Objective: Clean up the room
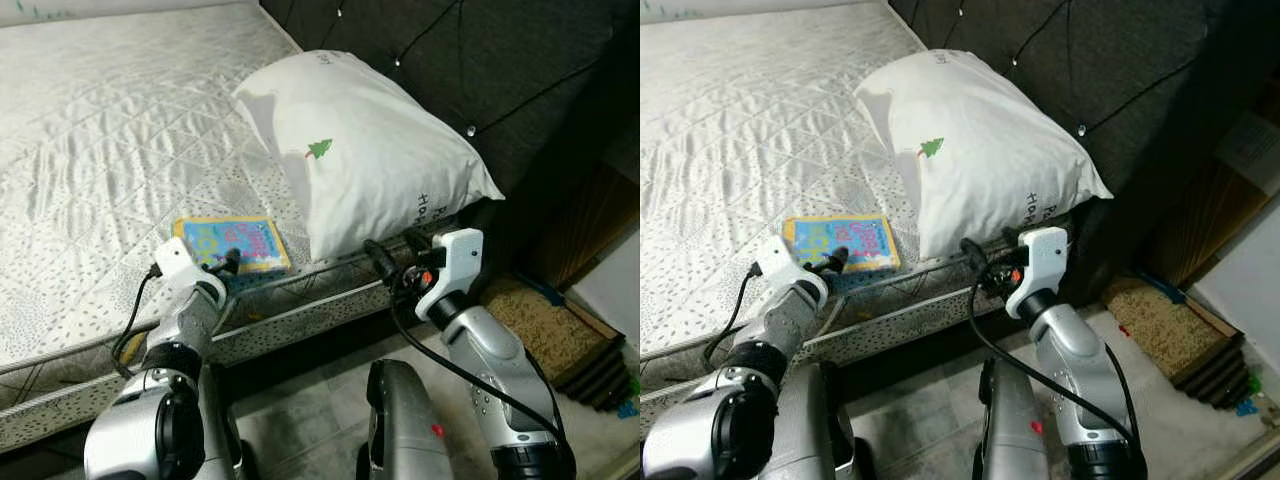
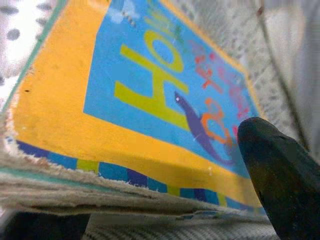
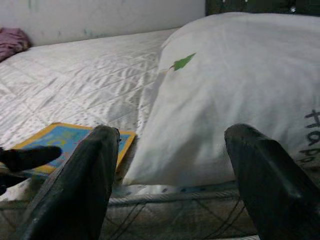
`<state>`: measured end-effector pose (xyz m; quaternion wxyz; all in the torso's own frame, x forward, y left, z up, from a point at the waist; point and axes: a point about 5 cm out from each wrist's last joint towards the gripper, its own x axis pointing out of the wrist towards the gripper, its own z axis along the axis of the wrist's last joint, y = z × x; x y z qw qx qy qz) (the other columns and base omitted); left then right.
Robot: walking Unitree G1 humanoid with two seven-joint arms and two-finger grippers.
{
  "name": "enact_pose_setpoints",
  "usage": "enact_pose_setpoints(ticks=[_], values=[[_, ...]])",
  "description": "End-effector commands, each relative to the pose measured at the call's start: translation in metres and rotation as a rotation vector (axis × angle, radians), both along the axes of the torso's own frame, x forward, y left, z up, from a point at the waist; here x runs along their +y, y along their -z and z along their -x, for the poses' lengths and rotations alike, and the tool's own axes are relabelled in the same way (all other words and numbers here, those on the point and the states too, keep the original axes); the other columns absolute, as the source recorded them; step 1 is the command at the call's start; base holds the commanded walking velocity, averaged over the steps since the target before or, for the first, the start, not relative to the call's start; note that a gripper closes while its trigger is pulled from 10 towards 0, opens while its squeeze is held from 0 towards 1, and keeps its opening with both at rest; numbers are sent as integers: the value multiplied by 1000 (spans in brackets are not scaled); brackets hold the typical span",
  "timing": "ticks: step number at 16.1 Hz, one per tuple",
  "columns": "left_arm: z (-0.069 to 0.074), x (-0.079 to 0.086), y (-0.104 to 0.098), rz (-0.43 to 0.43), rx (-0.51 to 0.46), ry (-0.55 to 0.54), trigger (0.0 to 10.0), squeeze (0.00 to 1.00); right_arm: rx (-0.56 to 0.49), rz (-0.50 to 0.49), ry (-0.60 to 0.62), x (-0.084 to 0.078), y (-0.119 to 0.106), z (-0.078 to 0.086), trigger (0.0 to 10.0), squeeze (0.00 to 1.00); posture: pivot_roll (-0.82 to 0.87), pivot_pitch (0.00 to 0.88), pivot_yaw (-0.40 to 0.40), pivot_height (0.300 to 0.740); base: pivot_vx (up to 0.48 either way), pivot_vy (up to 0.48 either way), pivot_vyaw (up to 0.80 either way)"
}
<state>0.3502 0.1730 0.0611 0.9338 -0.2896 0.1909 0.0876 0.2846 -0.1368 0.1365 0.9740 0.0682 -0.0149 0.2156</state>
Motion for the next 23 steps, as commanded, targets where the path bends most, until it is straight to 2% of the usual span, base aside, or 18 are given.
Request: enact_pose_setpoints(ticks=[1, 4, 6, 9, 12, 13, 17, 21, 23], values=[[0, 2, -1, -6, -22, -8, 0, 0, 0, 4, 27, -4, 0, -2, 10000, 0, -95, 65, -18, 528, 0, 0, 0], [2, 2, 0, 11, -30, -25, 0, 0, -8, 16, 52, -9, -1, -4, 10000, 0, -99, 56, -21, 528, 0, 0, 0], [3, 4, -3, 65, -70, -59, 0, 0, -11, 18, 57, -10, -1, -4, 10000, 0, -100, 54, -21, 528, 0, 0, 0], [4, 11, -12, 48, -146, -90, 0, 0, -12, 18, 67, -11, 0, -5, 10000, 0, -91, 42, -26, 528, 0, 0, 0], [9, 19, -17, 9, -221, -126, 0, 0, -10, 9, 75, -9, 2, -6, 10000, 0, -76, 28, -27, 528, 0, 0, 0], [14, 20, -23, 1, -277, -135, 0, 0, -3, -2, 71, -5, 5, -5, 10000, 0, -71, 24, -27, 528, 0, 0, 0], [23, 25, -20, -6, -282, -136, 0, 0, 4, -15, 59, 4, 8, -3, 10000, 0, -53, 28, -30, 528, 0, 0, 0], [26, 23, -15, -4, -262, -135, 0, 0, -3, -12, 69, 0, 7, -6, 10000, 0, -65, 29, -28, 528, 0, 0, 0], [27, 21, -20, -25, -291, -132, 0, 0, -4, -7, 75, -2, 7, -6, 10000, 0, -68, 29, -25, 528, 0, 0, 0]])
